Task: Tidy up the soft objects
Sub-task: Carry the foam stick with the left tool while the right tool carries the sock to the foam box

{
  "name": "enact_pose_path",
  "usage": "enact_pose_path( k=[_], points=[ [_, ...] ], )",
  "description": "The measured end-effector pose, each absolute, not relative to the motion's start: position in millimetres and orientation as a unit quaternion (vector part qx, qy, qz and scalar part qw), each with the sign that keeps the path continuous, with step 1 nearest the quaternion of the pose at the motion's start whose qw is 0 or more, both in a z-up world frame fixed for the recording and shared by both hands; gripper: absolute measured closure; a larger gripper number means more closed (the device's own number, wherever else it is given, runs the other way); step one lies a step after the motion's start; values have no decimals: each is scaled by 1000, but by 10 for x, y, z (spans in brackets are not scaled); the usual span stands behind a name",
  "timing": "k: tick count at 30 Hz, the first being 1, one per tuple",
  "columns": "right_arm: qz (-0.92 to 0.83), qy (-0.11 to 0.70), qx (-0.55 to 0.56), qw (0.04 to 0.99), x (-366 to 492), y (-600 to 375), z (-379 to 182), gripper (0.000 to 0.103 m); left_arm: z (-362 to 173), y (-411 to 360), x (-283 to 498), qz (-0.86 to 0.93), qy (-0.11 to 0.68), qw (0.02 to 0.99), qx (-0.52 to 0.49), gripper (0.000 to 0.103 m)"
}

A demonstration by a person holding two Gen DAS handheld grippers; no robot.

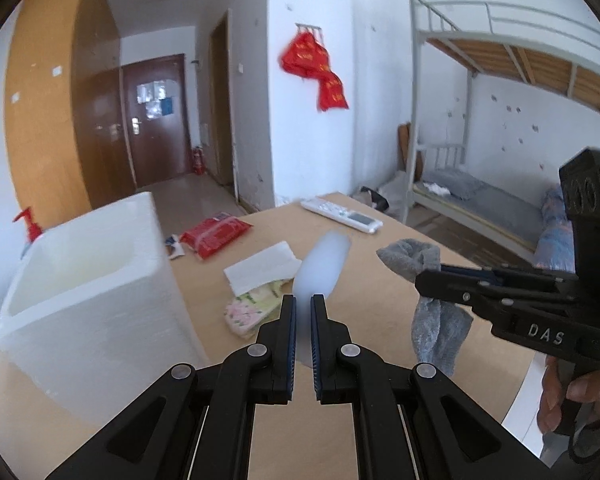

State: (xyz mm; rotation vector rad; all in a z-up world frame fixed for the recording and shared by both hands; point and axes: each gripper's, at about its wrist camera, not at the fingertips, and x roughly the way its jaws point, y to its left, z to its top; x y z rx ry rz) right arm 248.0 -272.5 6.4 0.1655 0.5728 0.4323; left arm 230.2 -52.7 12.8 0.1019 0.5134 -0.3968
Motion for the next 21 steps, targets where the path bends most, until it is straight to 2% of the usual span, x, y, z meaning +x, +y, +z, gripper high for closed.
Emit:
enact_pose_path(
  k=[21],
  points=[
    [312, 255, 20, 915, 2215, -1737, 306, 83, 343, 416, 1472, -85, 185, 979, 13, 94]
  ],
)
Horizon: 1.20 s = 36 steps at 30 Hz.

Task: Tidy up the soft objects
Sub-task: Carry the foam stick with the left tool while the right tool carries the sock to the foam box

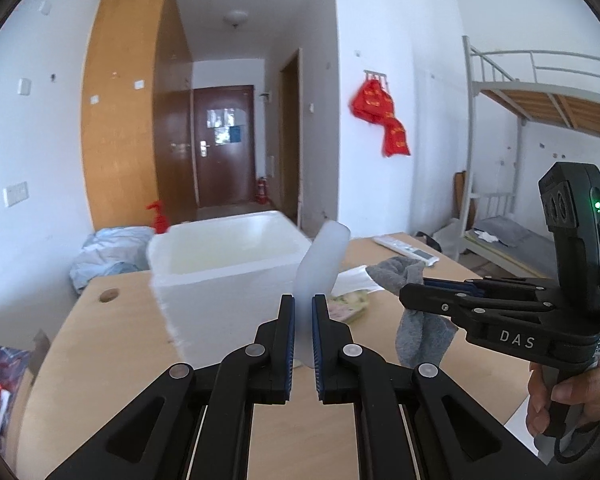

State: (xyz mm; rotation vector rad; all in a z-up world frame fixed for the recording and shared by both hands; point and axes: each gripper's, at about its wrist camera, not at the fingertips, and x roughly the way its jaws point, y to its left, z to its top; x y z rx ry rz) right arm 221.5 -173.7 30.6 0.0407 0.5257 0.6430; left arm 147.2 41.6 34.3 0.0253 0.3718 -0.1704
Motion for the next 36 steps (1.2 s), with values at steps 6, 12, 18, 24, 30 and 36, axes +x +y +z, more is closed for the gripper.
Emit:
enact_pose_path(
  k=[6, 12, 18, 24, 30, 36],
  points=[
    [348, 254, 2, 903, 2148, -1378, 333, 83, 326, 737, 1332, -46, 189, 981, -5, 94],
    [378, 255, -14, 890, 2081, -1084, 326, 83, 324, 946, 1213, -20, 186, 982, -18, 94],
    [395, 255, -26, 882, 2041, -900, 333, 83, 283, 1059, 1158, -11, 188, 982, -29, 94],
    [396, 259, -31, 880, 2020, -816, 330, 83, 284, 1097, 1164, -12, 189, 981, -32, 94],
    [391, 258, -31, 883, 2026, -813, 324, 83, 289, 1068, 1186, -16, 188, 981, -33, 94],
    [386, 253, -25, 887, 2045, -873, 350, 83, 305, 1075, 1209, -19, 186, 982, -33, 94]
  ],
)
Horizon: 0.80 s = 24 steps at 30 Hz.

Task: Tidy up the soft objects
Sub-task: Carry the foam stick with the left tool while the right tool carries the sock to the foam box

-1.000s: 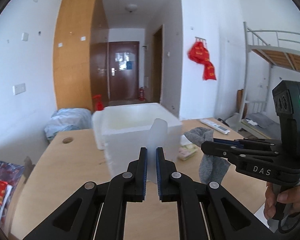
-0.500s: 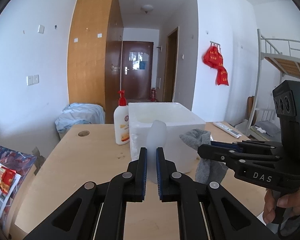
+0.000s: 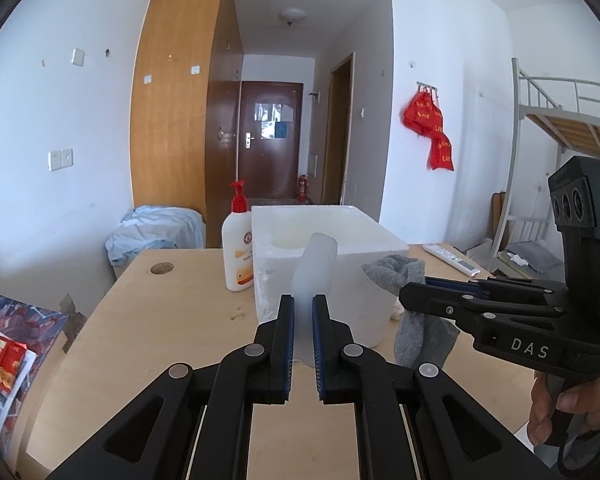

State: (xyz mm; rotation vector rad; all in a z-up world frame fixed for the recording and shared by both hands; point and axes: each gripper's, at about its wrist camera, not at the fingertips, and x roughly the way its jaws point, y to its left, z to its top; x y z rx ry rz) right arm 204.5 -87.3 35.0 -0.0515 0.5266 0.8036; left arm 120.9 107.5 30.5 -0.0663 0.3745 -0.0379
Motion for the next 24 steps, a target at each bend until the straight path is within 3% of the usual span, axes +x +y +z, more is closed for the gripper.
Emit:
enact_pose_path(
  k=[24],
  points=[
    [365, 209, -20, 907, 2359, -886, 803, 83, 708, 1082, 1656, -27, 150, 988, -26, 94]
  ],
)
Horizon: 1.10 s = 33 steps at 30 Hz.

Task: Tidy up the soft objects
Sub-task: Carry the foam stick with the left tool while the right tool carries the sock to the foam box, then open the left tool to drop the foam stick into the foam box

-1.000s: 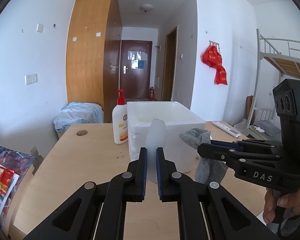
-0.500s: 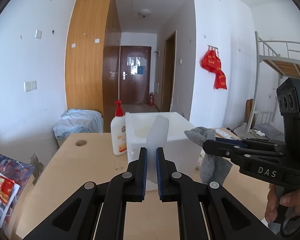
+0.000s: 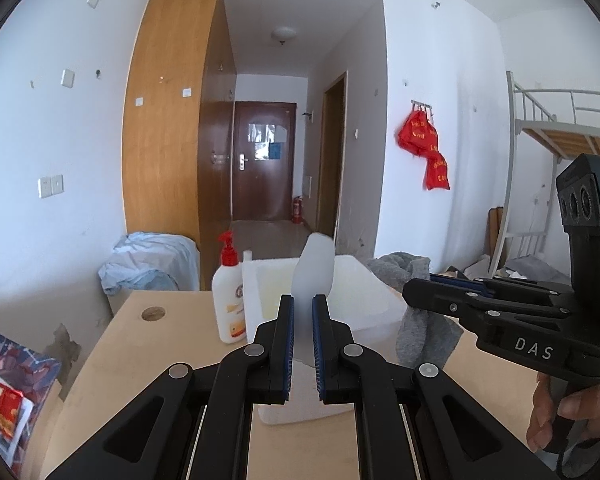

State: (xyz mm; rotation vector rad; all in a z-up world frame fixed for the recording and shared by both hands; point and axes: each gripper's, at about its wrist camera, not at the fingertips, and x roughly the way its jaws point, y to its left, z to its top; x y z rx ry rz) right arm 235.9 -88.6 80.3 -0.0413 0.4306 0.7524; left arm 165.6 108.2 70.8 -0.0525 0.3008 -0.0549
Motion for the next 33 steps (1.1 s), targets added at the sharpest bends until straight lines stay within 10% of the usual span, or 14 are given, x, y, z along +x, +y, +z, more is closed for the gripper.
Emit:
enact_pose_path(
  k=[33],
  points=[
    [342, 213, -34, 915, 2897, -693, 945, 83, 838, 1234, 2437, -58, 183, 981, -38, 94]
  ],
)
